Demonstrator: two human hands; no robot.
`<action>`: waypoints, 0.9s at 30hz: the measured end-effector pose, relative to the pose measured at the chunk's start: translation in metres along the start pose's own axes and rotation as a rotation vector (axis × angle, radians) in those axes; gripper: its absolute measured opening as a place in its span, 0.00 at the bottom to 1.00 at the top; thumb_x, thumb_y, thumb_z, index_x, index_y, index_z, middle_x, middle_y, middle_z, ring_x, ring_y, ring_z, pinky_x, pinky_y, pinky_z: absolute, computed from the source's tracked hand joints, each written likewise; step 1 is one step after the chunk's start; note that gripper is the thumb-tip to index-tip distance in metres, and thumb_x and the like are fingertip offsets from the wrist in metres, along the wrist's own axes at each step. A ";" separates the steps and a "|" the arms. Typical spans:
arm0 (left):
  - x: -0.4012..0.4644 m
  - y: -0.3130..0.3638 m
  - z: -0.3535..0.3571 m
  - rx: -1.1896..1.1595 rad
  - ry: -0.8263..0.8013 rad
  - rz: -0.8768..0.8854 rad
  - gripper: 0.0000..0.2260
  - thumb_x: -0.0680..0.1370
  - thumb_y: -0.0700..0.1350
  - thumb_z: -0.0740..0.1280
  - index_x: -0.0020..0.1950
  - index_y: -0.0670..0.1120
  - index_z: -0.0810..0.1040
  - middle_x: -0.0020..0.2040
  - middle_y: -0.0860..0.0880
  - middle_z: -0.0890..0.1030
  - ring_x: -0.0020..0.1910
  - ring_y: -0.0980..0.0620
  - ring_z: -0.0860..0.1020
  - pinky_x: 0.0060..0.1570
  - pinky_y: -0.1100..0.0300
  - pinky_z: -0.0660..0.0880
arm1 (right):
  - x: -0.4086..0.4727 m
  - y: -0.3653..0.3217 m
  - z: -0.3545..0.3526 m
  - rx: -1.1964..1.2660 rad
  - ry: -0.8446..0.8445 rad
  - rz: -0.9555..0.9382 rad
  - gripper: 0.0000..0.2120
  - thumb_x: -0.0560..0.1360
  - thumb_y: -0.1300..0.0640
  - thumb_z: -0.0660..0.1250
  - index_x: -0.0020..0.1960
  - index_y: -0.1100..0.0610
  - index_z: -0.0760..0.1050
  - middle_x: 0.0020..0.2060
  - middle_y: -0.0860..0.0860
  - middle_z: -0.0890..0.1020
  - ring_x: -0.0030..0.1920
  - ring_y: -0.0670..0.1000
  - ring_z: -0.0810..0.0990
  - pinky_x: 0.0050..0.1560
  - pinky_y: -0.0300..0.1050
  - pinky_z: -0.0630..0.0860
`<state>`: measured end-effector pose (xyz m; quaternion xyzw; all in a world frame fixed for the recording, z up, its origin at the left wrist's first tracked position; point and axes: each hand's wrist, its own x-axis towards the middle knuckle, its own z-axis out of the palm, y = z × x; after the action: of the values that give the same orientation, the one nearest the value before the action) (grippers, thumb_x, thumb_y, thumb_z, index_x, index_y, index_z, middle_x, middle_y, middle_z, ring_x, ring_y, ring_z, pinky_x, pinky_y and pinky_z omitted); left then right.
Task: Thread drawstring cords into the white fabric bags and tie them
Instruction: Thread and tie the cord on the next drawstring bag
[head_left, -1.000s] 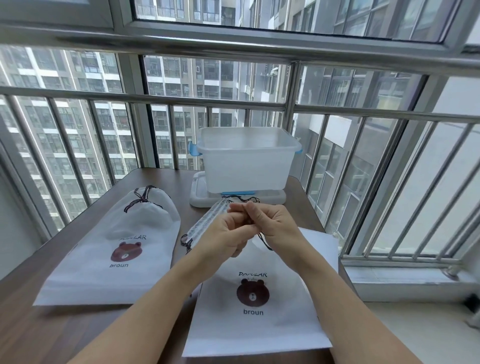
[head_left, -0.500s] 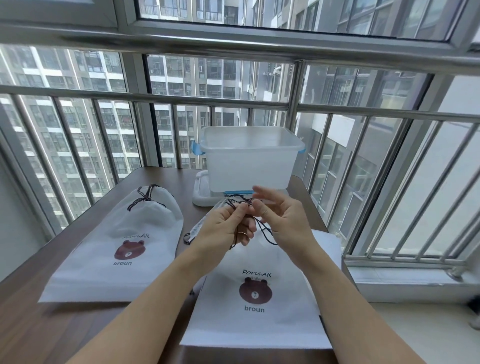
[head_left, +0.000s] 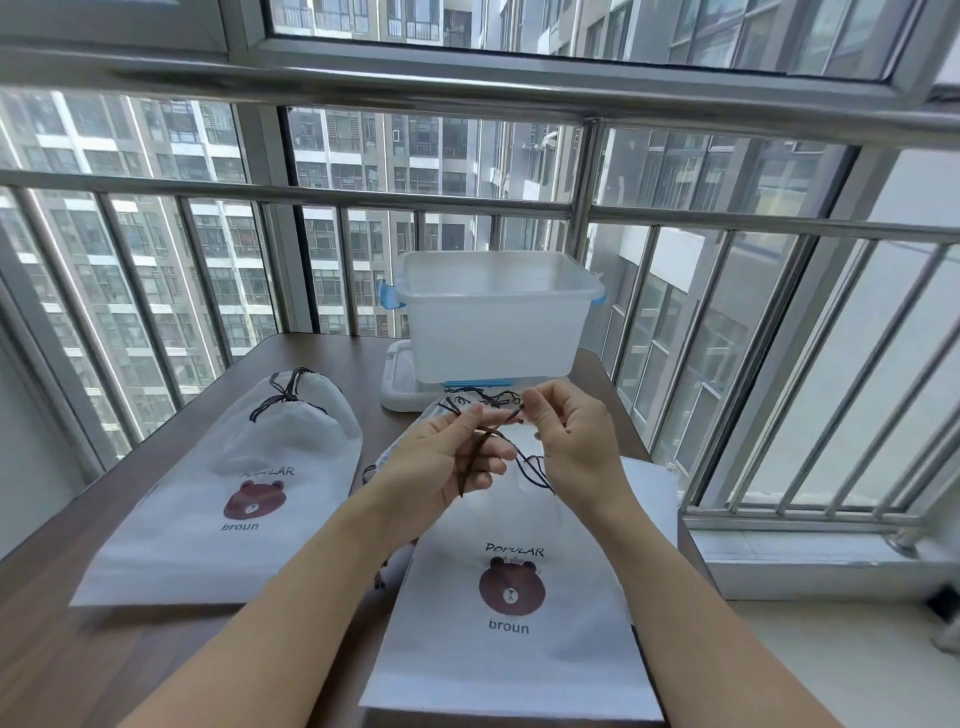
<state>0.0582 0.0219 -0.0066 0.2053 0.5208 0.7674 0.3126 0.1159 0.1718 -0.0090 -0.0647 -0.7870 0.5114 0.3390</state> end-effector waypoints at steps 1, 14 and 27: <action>0.000 0.002 -0.001 -0.032 -0.008 -0.015 0.17 0.84 0.49 0.57 0.60 0.39 0.80 0.41 0.43 0.84 0.33 0.53 0.80 0.30 0.65 0.75 | 0.000 0.000 0.000 -0.009 -0.002 -0.003 0.11 0.82 0.53 0.66 0.43 0.56 0.79 0.37 0.57 0.83 0.37 0.55 0.78 0.42 0.49 0.75; 0.001 0.010 -0.010 -0.400 0.015 -0.034 0.17 0.84 0.49 0.57 0.59 0.41 0.81 0.52 0.43 0.84 0.40 0.56 0.82 0.31 0.67 0.77 | -0.003 0.004 0.006 0.072 -0.176 -0.080 0.10 0.77 0.57 0.73 0.39 0.61 0.80 0.49 0.48 0.84 0.55 0.47 0.83 0.54 0.46 0.78; 0.003 -0.005 -0.004 0.373 0.233 0.592 0.15 0.84 0.44 0.56 0.56 0.42 0.82 0.47 0.44 0.86 0.46 0.47 0.83 0.46 0.59 0.80 | -0.003 -0.012 -0.001 0.381 -0.261 0.262 0.15 0.80 0.47 0.66 0.61 0.55 0.77 0.34 0.59 0.82 0.28 0.53 0.75 0.33 0.44 0.71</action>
<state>0.0544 0.0229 -0.0131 0.3116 0.6018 0.7349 -0.0270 0.1212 0.1657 -0.0001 -0.0346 -0.6985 0.6938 0.1717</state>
